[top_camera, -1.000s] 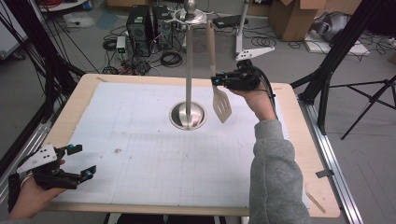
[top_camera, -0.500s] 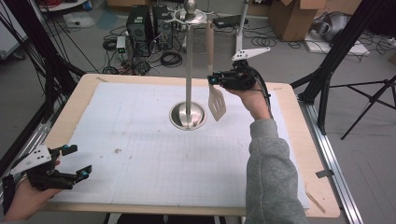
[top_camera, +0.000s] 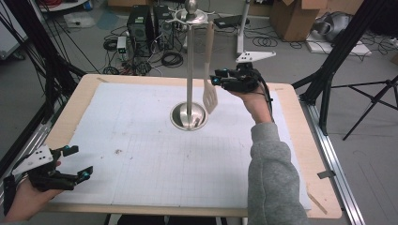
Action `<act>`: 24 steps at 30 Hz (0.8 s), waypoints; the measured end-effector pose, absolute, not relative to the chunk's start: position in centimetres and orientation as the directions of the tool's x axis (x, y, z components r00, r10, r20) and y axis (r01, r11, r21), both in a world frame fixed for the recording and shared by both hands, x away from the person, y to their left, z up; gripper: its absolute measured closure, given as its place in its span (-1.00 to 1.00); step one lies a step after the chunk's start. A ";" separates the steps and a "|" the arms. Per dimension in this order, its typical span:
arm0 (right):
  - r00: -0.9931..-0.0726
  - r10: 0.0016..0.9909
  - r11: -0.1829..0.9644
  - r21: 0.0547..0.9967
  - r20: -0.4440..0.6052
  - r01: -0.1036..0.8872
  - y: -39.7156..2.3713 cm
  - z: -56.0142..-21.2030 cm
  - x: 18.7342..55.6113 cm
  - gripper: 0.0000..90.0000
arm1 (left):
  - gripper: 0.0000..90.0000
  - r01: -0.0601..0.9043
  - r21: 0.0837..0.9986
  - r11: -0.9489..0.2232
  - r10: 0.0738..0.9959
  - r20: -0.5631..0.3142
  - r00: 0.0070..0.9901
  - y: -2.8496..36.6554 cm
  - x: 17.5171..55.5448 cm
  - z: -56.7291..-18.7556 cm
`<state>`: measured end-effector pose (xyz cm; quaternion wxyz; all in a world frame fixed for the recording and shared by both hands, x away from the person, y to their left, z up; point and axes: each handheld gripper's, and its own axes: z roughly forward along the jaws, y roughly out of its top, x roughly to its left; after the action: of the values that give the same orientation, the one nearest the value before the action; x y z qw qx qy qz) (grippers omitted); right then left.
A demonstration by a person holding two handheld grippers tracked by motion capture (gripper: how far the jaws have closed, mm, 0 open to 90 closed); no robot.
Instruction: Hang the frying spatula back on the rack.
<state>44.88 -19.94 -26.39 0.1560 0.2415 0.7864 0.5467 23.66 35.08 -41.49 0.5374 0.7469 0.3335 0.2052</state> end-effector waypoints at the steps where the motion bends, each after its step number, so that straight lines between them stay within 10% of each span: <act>1: -0.833 0.553 0.287 0.935 0.015 0.207 -20.0 -26.5 44.8 0.17 | -0.96 0.280 0.939 -0.200 0.719 -0.054 0.693 35.1 23.7 -41.5; 10: -0.818 0.574 0.282 0.946 -0.035 0.158 -20.4 -25.8 43.3 -0.62 | -0.95 0.276 0.938 -0.208 0.710 -0.049 0.703 34.6 24.2 -41.5; 24: -0.835 0.551 0.308 0.933 -0.015 0.186 -21.6 -27.4 41.7 -0.68 | -0.96 0.262 0.943 -0.206 0.694 -0.048 0.718 33.7 25.3 -41.5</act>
<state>41.72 -21.56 -27.36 0.1687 0.2330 0.7911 0.5399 25.30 33.66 -41.46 0.5438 0.7506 0.3185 0.1986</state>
